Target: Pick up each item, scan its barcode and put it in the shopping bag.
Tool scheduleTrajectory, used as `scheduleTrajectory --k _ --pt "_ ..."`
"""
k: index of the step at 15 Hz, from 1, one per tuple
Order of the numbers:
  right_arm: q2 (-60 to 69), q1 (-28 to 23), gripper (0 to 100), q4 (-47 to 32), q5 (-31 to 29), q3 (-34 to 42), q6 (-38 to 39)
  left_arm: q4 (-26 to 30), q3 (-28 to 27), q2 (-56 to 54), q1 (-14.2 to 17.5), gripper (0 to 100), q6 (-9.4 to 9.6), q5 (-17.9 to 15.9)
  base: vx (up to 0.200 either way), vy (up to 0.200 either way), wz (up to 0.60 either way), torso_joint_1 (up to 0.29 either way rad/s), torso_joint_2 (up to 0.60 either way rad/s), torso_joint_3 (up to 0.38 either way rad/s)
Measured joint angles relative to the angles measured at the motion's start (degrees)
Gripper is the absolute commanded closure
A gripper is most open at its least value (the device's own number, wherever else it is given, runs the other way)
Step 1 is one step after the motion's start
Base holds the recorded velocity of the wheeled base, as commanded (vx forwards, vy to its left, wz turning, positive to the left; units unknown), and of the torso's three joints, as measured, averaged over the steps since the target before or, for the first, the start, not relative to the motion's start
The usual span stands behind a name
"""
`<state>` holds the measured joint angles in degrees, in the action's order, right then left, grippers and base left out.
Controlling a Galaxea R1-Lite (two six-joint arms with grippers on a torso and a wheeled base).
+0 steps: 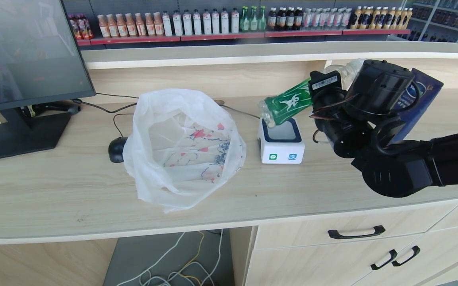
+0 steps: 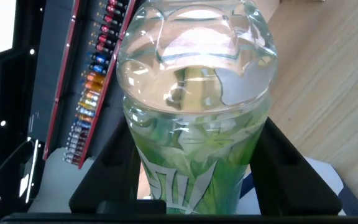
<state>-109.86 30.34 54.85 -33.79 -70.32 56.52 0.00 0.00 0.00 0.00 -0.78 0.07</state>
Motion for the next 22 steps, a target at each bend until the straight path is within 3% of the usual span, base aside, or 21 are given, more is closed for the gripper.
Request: scheduleTrajectory --k 22 --pt "1.1 0.1 100 -0.2 0.1 1.2 0.9 0.0 0.0 0.0 0.0 0 0.02 0.0 0.0 0.0 0.0 0.0 0.0 0.0"
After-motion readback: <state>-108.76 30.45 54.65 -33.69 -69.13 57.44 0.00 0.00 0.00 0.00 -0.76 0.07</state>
